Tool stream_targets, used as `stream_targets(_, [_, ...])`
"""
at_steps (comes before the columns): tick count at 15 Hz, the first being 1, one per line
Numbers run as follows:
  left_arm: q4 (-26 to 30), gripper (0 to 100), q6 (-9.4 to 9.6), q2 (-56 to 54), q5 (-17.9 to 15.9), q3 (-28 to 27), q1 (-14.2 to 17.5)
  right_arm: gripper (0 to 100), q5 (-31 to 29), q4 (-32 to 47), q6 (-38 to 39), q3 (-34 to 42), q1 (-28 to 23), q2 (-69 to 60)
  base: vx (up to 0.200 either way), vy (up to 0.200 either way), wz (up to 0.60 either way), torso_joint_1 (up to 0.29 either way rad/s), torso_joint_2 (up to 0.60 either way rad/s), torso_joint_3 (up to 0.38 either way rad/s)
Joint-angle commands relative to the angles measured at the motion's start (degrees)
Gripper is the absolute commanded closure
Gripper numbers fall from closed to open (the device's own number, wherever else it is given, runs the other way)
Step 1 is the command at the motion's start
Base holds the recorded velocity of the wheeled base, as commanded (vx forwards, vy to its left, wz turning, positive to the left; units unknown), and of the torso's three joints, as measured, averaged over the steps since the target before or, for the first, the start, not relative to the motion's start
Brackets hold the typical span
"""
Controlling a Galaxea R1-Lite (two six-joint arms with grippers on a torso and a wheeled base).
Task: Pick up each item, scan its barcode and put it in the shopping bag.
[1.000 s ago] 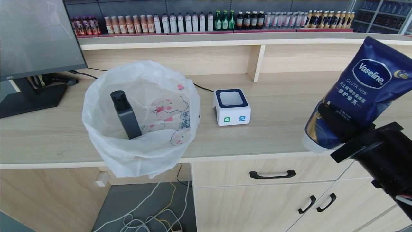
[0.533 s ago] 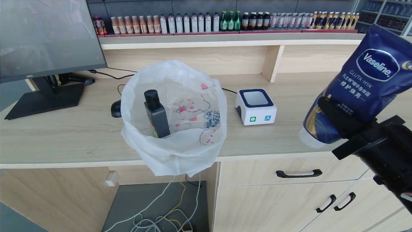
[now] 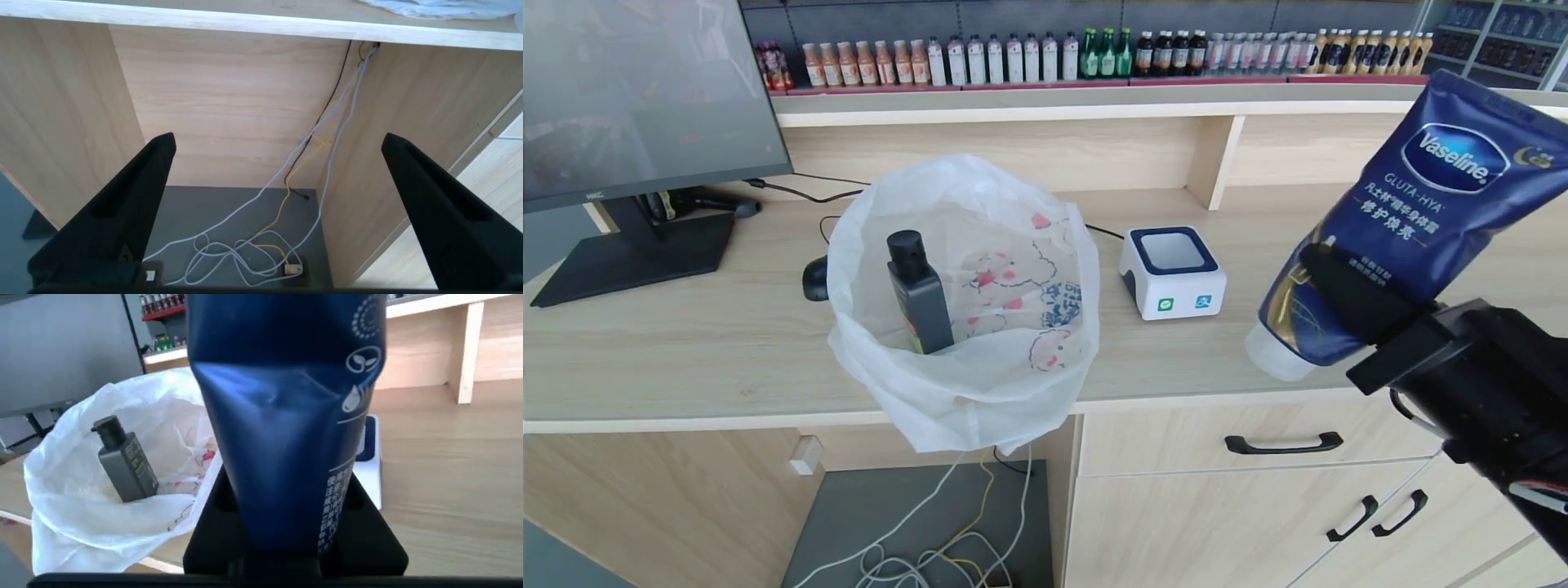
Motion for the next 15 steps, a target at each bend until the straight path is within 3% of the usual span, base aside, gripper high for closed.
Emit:
stream_targets(1, [0.0,0,-0.02,0.0,0.0,0.0,0.0,100,0.0,3.1,5.5,-7.9,2.2,5.5,0.000,0.000,0.00,0.000,0.00,0.000])
stream_targets(7, [0.0,0,-0.02,0.0,0.0,0.0,0.0,100,-3.6,23.2,24.1,-30.7,4.5,11.3,0.000,0.000,0.00,0.000,0.00,0.000])
stream_targets(11, [0.0,0,-0.02,0.0,0.0,0.0,-0.1,100,-5.6,36.1,32.8,-40.1,3.6,12.3,0.000,0.000,0.00,0.000,0.00,0.000])
stream_targets(15, [0.0,0,-0.02,0.0,0.0,0.0,0.0,100,-5.1,39.4,35.4,-49.4,-0.9,19.6,0.000,0.000,0.00,0.000,0.00,0.000])
